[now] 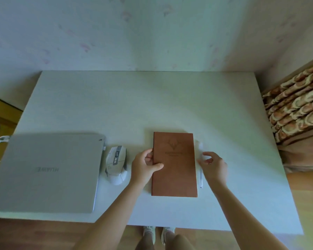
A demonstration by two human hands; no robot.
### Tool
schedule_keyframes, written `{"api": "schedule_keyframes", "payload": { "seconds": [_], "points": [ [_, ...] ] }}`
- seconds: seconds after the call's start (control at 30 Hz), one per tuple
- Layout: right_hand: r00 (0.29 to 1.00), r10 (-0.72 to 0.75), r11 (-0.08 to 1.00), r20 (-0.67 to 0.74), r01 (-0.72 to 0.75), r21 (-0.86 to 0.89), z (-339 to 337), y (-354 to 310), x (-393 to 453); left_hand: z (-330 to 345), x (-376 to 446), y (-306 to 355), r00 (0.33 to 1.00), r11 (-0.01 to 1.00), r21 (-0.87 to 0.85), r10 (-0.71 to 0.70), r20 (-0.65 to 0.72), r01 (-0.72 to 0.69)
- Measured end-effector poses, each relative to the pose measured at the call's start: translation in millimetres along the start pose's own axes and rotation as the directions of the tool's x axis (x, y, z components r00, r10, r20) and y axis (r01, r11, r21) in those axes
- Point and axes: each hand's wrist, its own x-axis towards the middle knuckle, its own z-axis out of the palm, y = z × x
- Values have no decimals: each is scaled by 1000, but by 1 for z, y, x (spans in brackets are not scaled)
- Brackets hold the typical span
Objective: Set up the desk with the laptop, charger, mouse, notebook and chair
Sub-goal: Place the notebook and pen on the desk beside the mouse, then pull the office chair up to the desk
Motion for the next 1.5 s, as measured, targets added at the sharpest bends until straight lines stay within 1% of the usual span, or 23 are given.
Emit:
{"api": "schedule_keyframes", "payload": {
  "seconds": [0.07,0.23,0.47,0.57,0.67,0.73,0.77,0.87,0.93,1.0,1.07,1.17,1.23,1.3,1.4,1.5],
  "points": [
    [1000,-13,999,-4,13,-47,1,0,0,-1,0,-1,999,997,66,39,-25,-38],
    [998,-34,994,44,39,-99,-2,0,0,-2,0,-1,996,986,144,84,-22,-80],
    [994,-29,990,109,43,-135,-7,-2,-3,5,-4,3,997,973,219,76,-30,-67],
    [992,-30,989,121,47,-140,-14,-4,-11,4,-6,3,998,963,260,69,4,-67],
    [992,-31,984,120,51,-168,-28,-5,-24,0,-16,10,995,942,325,65,74,-86],
    [995,-47,981,93,63,-182,-38,-6,-38,-5,-28,19,991,895,431,76,111,-117],
    [996,-56,980,76,69,-185,-44,-7,-46,-7,-36,24,988,854,499,104,114,-147],
    [996,-85,977,14,86,-193,-61,-12,-76,-15,-59,45,950,725,617,273,151,-306],
    [991,-124,971,-47,112,-211,-72,-16,-101,-19,-75,60,892,635,639,399,211,-435],
    [979,-171,961,-113,141,-236,-82,-20,-128,-23,-89,74,806,535,632,527,269,-561],
    [962,-206,948,-181,150,-281,-91,-24,-159,-27,-104,87,700,440,595,637,322,-673],
    [928,-239,930,-286,135,-341,-100,-26,-208,-33,-129,99,523,285,520,753,399,-806],
    [906,-243,923,-346,106,-370,-106,-24,-240,-33,-148,104,408,171,484,798,444,-859],
    [877,-258,913,-406,83,-400,-111,-18,-271,-29,-170,105,312,84,441,822,476,-894],
    [824,-259,911,-504,34,-411,-123,-3,-316,-14,-207,106,180,-7,334,830,528,-943],
    [759,-217,909,-614,-72,-410,-140,20,-358,7,-246,105,67,-84,224,804,591,-971]
  ]
}}
